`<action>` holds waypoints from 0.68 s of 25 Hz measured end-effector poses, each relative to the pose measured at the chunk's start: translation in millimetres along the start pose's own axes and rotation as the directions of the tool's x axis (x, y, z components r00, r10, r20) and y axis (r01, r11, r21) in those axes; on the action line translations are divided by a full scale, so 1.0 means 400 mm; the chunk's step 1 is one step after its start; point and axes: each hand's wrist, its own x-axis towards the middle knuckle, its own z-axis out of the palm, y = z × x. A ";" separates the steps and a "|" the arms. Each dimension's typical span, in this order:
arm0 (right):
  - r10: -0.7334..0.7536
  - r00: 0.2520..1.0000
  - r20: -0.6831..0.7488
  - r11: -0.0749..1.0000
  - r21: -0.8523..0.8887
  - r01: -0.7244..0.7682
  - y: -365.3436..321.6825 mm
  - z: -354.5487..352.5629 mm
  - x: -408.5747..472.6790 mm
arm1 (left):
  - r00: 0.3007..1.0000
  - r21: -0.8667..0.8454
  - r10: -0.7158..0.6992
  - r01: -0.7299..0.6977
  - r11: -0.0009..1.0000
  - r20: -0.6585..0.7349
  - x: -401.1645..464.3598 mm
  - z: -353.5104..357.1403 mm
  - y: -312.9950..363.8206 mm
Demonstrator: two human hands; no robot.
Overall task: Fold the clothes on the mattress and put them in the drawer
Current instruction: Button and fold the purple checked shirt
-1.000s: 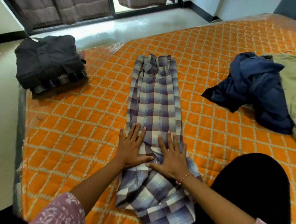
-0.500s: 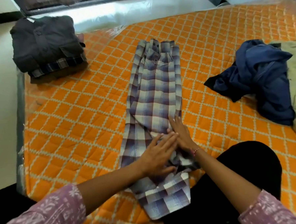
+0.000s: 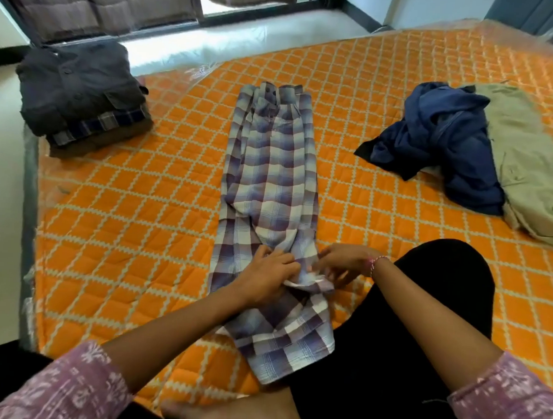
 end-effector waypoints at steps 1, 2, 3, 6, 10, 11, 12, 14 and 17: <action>0.016 0.999 0.051 1.000 -0.002 -0.016 0.003 0.013 0.004 | 0.998 0.031 -0.028 0.027 0.999 0.052 -0.002 -0.011 -0.007; 0.016 0.999 0.043 0.999 -0.043 -0.014 0.004 0.026 0.007 | 0.993 0.083 -0.049 0.040 0.996 0.107 -0.003 -0.019 -0.014; -0.017 1.000 -0.021 0.990 -0.137 0.014 0.003 0.039 0.006 | 0.990 0.137 -0.052 0.034 0.990 0.130 -0.003 -0.024 -0.018; -0.453 0.801 -0.391 0.823 -0.530 0.206 -0.008 0.096 -0.015 | 1.000 0.258 -0.004 0.003 0.966 0.005 -0.032 0.021 -0.020; -0.628 0.778 -0.001 0.644 -0.563 0.519 -0.004 0.157 -0.037 | 0.977 0.267 -0.019 0.076 0.961 -0.211 -0.135 0.104 -0.006; -0.588 0.807 0.060 0.574 -0.672 0.468 -0.002 0.161 -0.035 | 0.975 0.259 -0.044 0.101 0.961 -0.216 -0.159 0.106 -0.011; -0.597 0.801 0.048 0.500 -0.758 0.419 0.001 0.168 -0.028 | 0.974 0.219 -0.083 0.130 0.967 -0.212 -0.172 0.093 -0.013; -0.704 0.695 -0.146 0.508 -0.787 0.350 -0.014 0.198 -0.038 | 0.955 -0.071 -0.182 0.170 0.983 -0.233 -0.171 0.058 0.001; -0.695 0.630 -0.346 0.687 -0.578 0.441 -0.030 0.251 -0.056 | 0.791 -0.617 -0.536 0.270 0.739 -0.296 -0.149 0.021 0.050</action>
